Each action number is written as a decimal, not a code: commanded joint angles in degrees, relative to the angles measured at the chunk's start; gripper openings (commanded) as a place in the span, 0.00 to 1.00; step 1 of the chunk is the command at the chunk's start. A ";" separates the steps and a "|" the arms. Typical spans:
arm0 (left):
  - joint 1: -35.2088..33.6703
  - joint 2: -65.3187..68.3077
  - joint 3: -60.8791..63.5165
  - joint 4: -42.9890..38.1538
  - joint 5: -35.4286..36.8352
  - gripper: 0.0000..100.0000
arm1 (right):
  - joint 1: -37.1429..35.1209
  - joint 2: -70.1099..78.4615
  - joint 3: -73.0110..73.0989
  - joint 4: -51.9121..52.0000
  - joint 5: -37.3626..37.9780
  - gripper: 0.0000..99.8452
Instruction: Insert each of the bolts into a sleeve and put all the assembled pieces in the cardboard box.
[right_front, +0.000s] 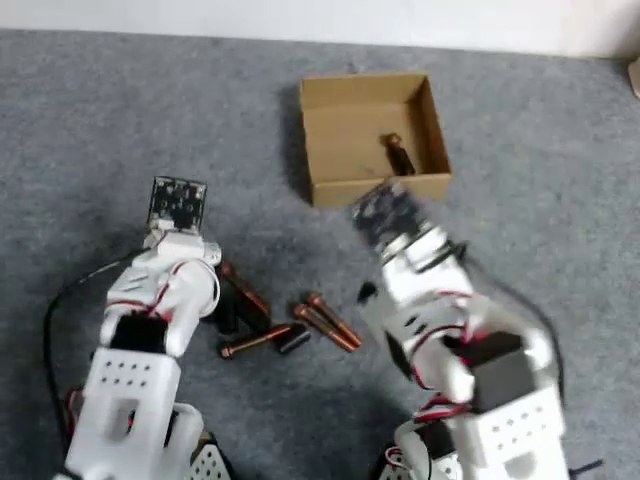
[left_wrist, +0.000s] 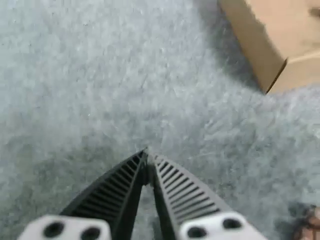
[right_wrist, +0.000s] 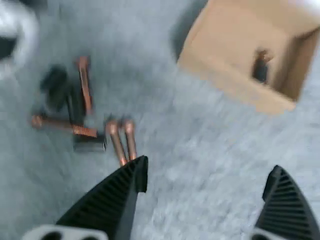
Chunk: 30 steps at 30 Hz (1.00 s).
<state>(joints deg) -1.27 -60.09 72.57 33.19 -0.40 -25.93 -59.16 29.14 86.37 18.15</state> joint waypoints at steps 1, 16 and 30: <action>1.19 -6.02 1.01 0.35 0.44 0.01 | 0.48 -7.78 26.51 -10.15 6.15 0.34; 1.27 -4.79 0.92 0.00 -1.49 0.01 | -11.38 4.09 41.45 -35.38 2.11 0.34; -1.54 -4.88 -0.13 0.26 -1.23 0.01 | -13.23 14.90 41.45 -43.21 -0.26 0.34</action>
<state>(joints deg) -1.71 -65.01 74.42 33.19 -1.36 -38.59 -46.07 70.90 47.08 20.53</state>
